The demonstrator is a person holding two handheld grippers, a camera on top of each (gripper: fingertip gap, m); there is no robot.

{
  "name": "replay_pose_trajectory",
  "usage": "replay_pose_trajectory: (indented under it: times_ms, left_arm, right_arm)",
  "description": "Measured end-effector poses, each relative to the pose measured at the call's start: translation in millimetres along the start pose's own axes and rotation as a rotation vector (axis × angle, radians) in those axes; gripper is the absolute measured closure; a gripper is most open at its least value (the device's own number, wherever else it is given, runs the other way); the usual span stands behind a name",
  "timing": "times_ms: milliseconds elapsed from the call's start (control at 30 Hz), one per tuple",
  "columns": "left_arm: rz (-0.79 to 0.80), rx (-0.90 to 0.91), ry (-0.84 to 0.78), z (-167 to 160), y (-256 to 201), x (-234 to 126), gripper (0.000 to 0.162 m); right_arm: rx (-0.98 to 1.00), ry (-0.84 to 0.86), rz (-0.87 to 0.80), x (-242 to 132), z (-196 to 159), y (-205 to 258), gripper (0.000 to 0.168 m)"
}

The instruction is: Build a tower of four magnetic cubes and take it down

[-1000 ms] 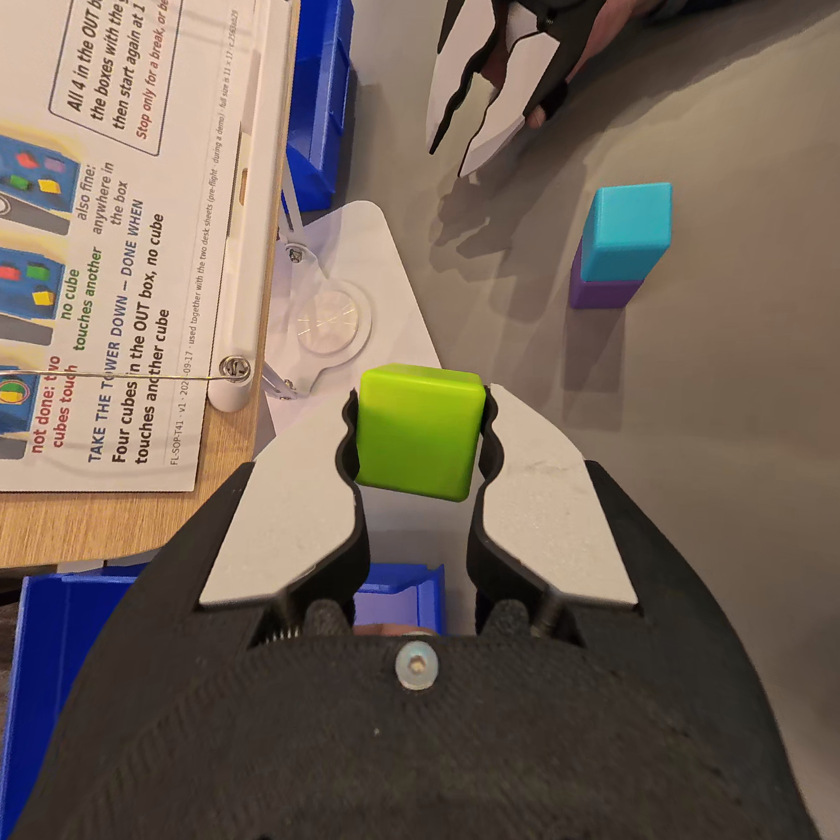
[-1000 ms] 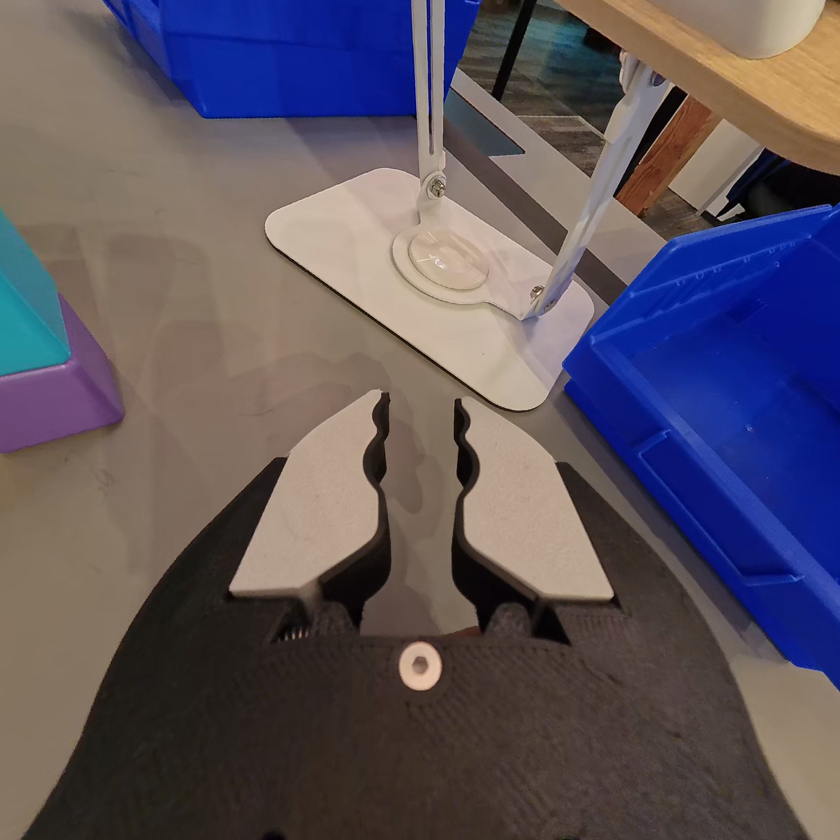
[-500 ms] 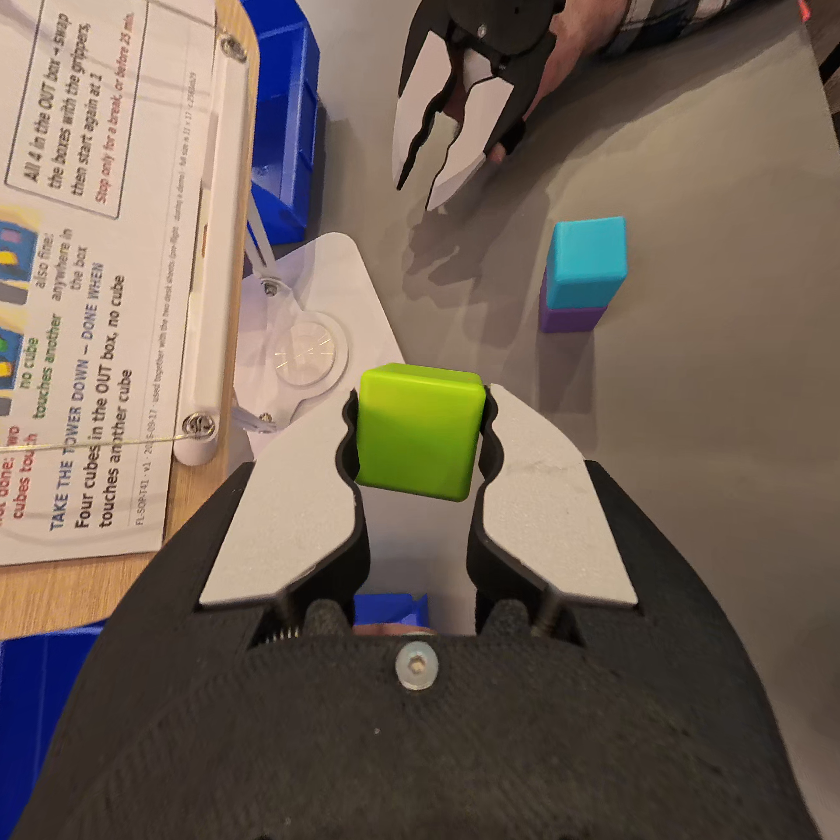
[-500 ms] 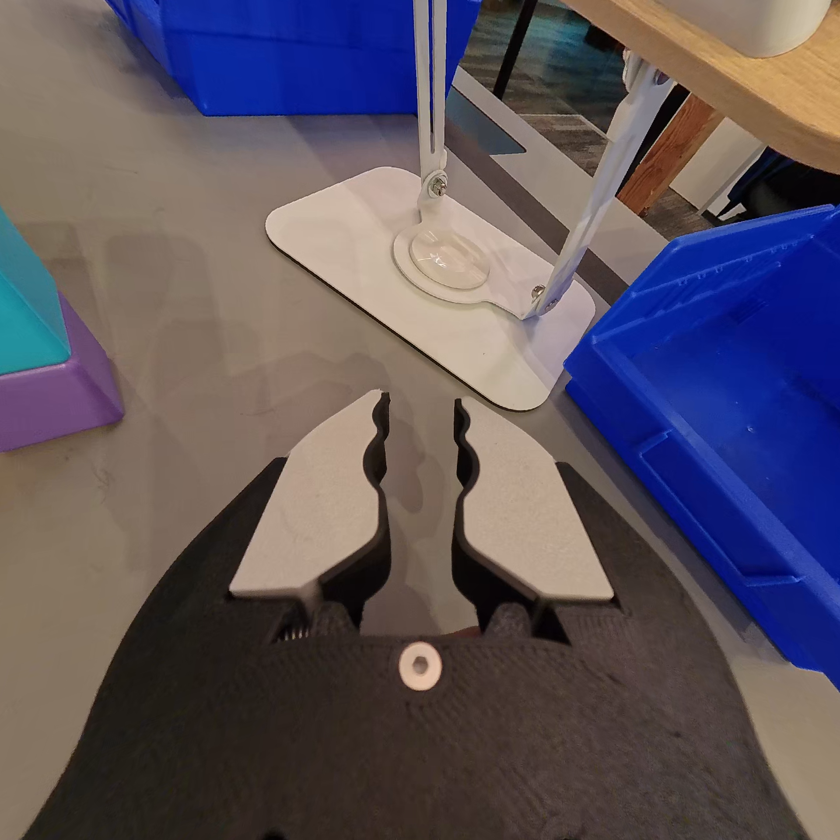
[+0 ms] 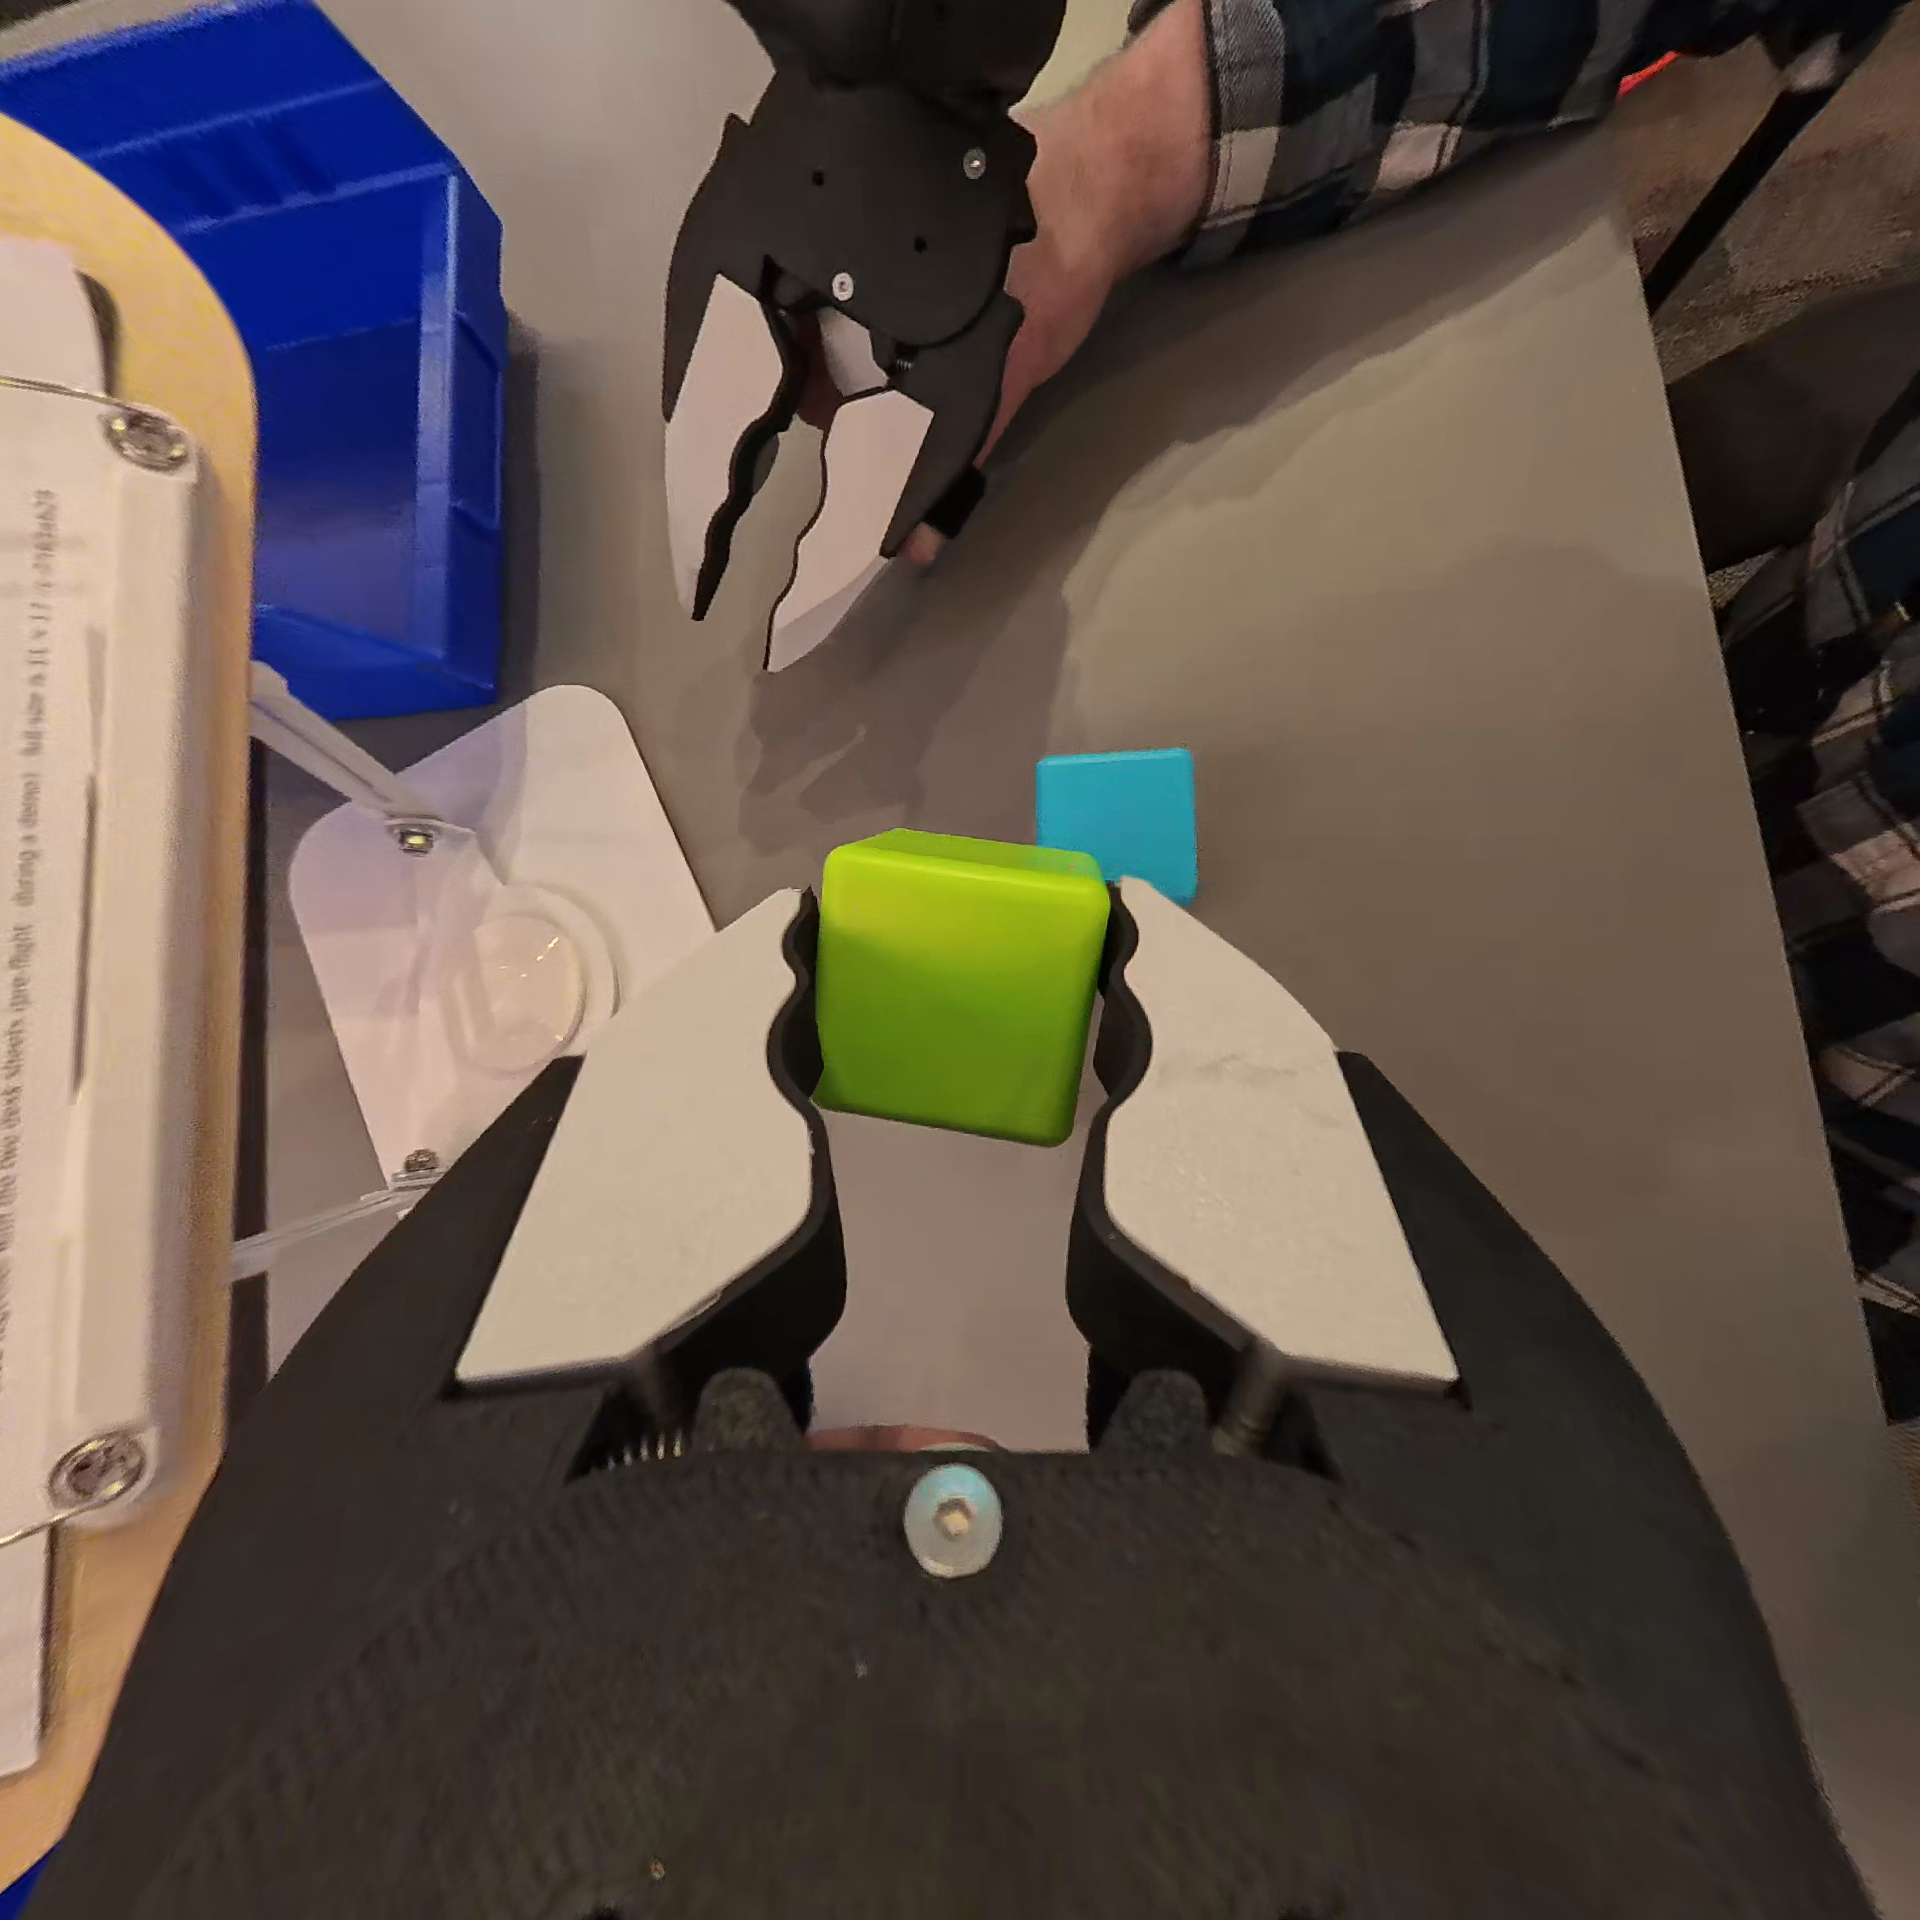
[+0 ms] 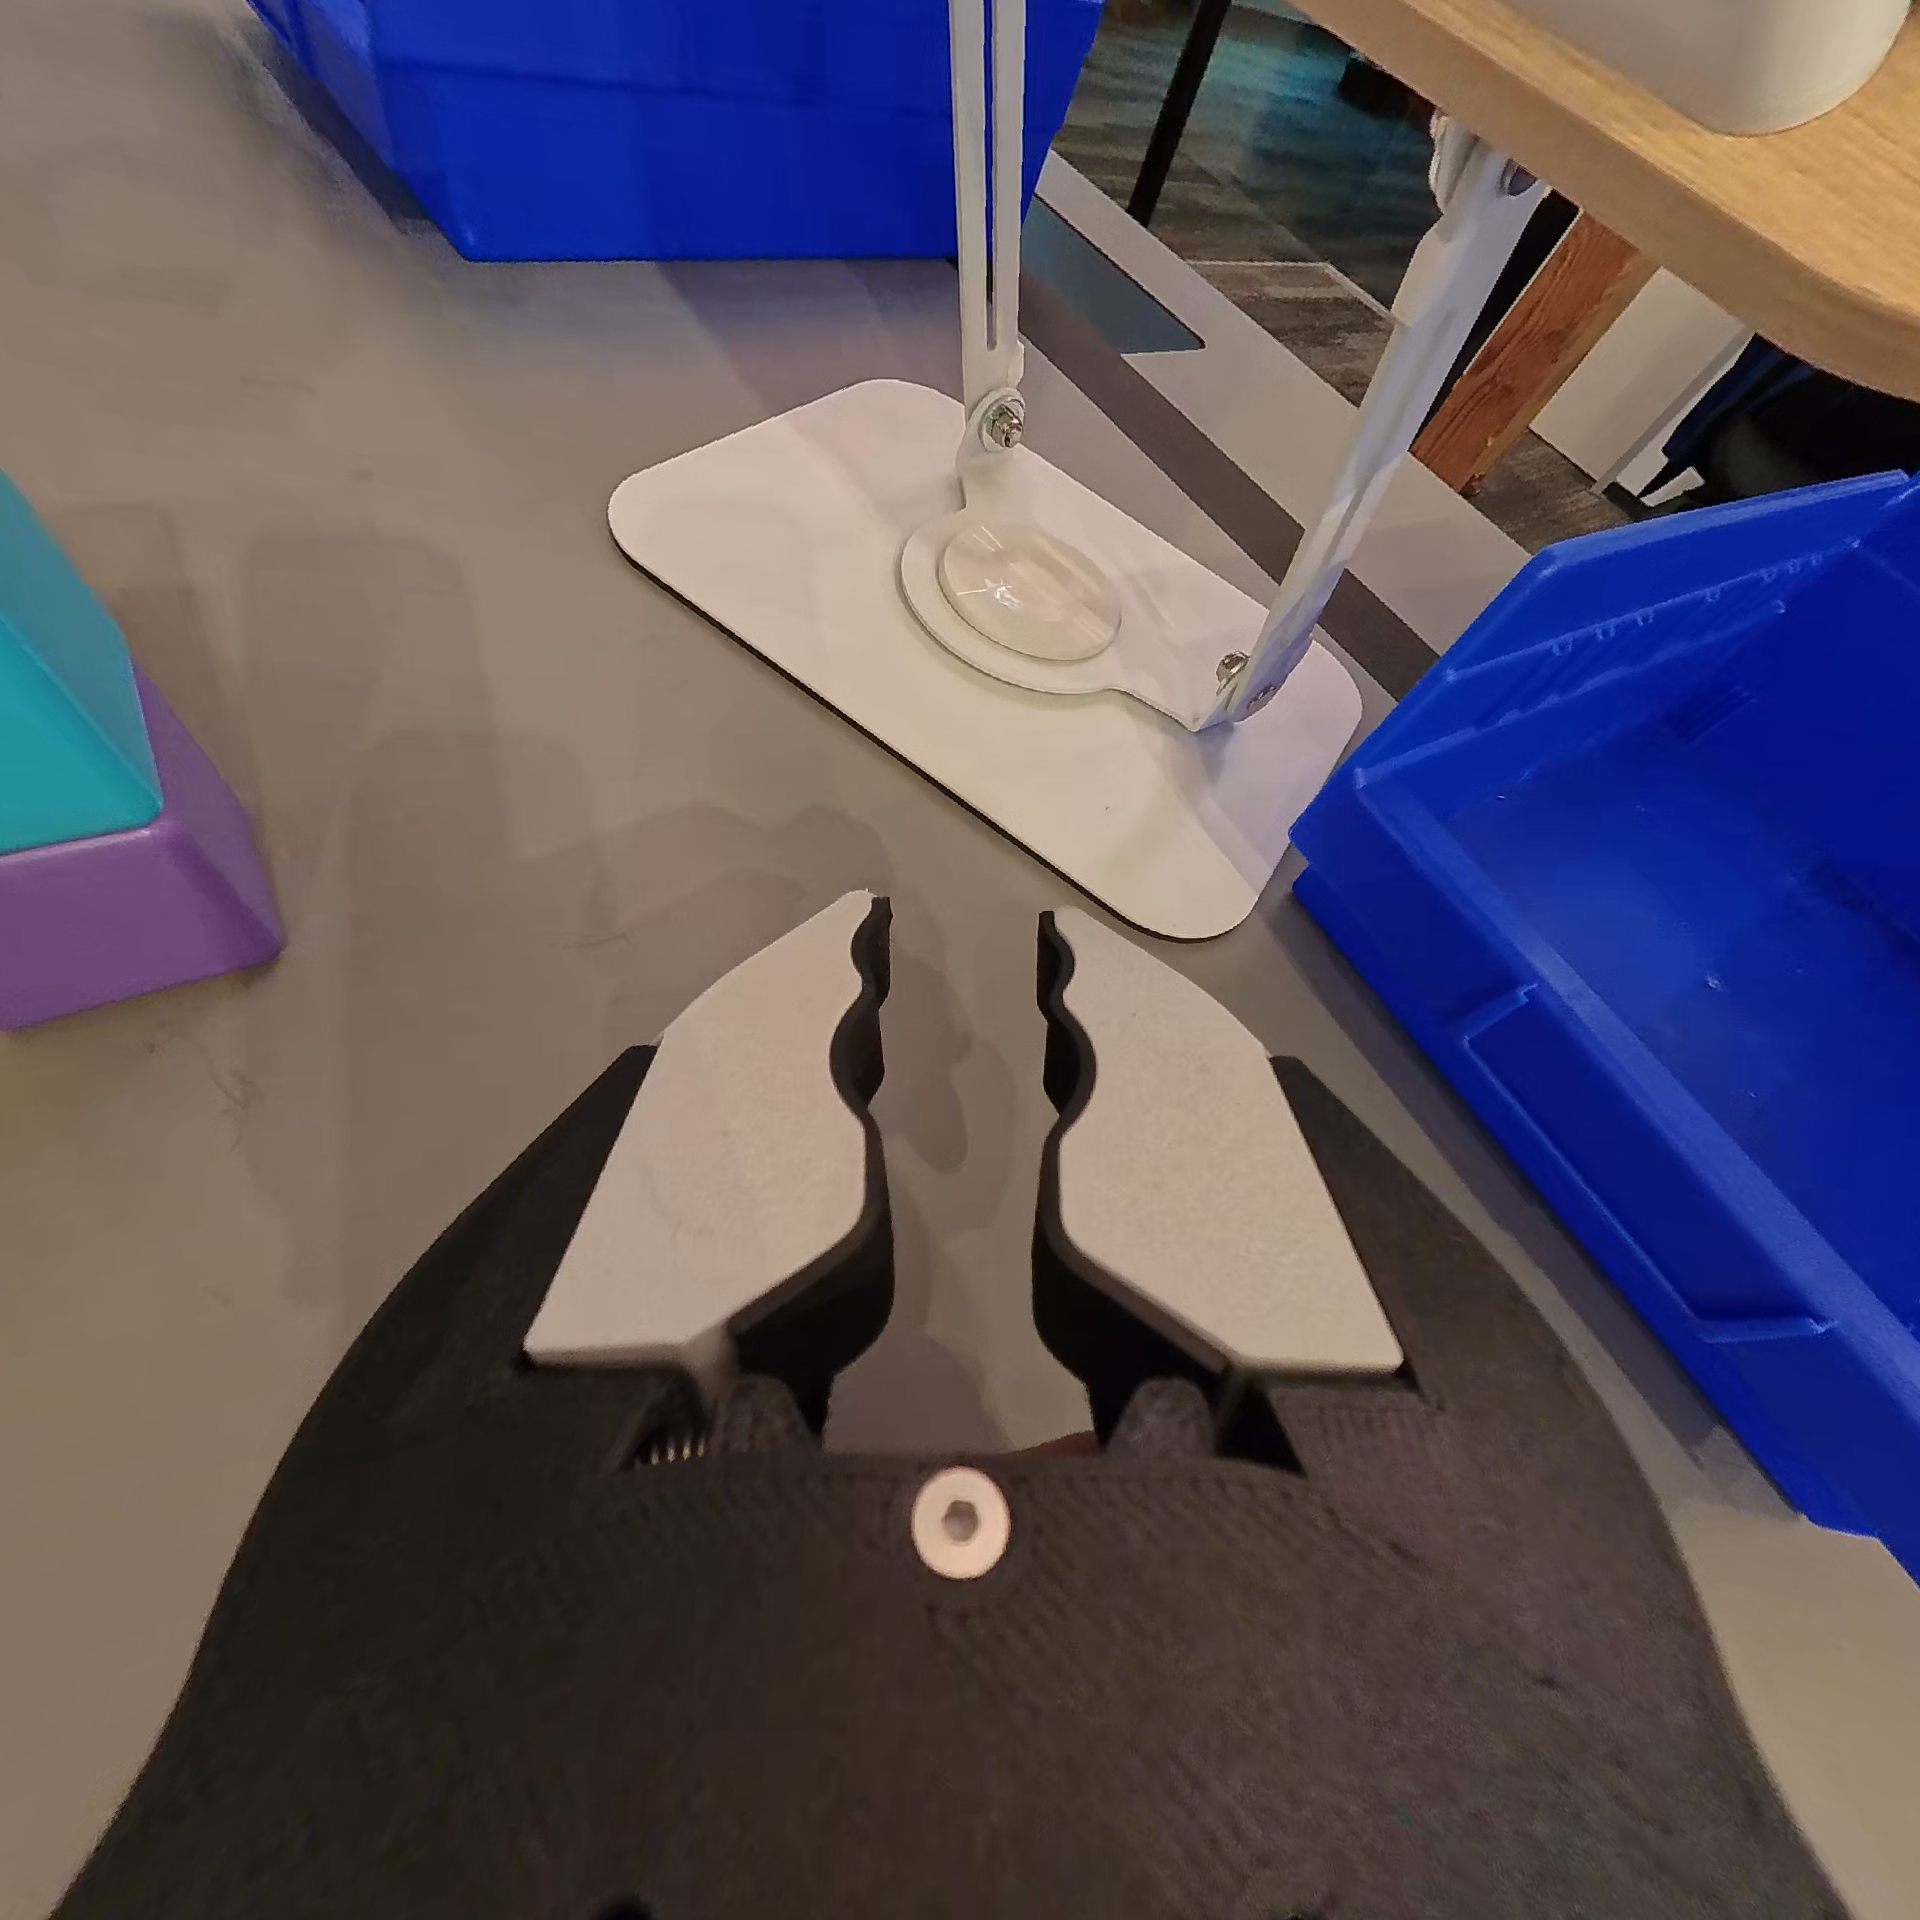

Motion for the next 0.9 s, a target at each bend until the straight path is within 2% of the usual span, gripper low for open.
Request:
replay_pose_trajectory:
  times_ms: [400, 900]
  left_arm:
    - [-0.052, -0.029, 0.158, 9.9, -20.0, 52.6, 0.111]
    - [-0.040, -0.082, 0.198, 3.1, -25.6, 69.0, 0.111]
  right_arm:
    - [0.000, 0.000, 0.002, 0.0, -0.1, 0.2, 0.141]
    - [0.001, 0.000, 0.002, 0.1, -0.2, 0.1, 0.141]
Point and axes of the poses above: each gripper's, where its closed fingertips meet, x out along the fingers, z out of its top, y = z × x across the jaws, the point moved 2 cm from there along -x, back along the fingers, and after that the axes turned 5 degrees about x, right-handed, at the moved point
